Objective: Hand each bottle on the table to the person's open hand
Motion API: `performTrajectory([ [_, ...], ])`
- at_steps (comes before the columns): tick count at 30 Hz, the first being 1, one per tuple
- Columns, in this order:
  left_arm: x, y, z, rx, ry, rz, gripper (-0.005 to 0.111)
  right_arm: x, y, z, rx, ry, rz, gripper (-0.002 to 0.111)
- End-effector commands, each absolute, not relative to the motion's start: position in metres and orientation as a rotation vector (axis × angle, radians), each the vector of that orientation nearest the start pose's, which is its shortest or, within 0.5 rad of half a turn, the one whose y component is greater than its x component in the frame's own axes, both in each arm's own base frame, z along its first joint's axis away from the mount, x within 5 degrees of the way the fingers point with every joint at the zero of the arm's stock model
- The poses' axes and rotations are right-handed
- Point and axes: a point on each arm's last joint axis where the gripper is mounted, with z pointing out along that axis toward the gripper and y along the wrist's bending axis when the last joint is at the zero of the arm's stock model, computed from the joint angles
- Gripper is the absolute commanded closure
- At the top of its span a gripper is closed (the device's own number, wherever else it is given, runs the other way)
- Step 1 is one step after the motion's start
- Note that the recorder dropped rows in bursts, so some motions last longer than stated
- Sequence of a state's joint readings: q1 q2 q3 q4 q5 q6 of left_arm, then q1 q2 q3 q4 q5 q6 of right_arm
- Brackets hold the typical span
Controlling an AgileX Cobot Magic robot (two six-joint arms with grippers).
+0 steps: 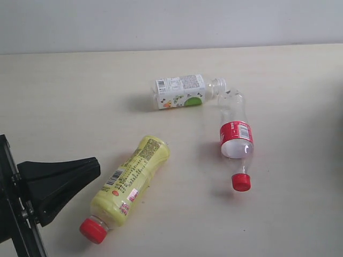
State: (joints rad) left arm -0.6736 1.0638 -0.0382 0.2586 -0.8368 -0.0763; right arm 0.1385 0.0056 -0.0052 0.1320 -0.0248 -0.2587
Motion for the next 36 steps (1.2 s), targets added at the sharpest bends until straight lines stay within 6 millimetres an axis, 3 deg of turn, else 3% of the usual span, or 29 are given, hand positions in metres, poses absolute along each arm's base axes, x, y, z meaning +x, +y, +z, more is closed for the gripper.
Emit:
performTrajectory([
  [1, 0.1068, -0.1073, 0.1898, 0.773, 1.524, -0.597, 0.107, 0.0554, 0.0074, 0.2157, -0.191, 1.443, 0.007, 0.108],
  [36, 0.1053, -0.1086, 0.1898, 0.797, 1.512, -0.606, 0.107, 0.0554, 0.0074, 0.2157, -0.191, 1.443, 0.007, 0.108],
])
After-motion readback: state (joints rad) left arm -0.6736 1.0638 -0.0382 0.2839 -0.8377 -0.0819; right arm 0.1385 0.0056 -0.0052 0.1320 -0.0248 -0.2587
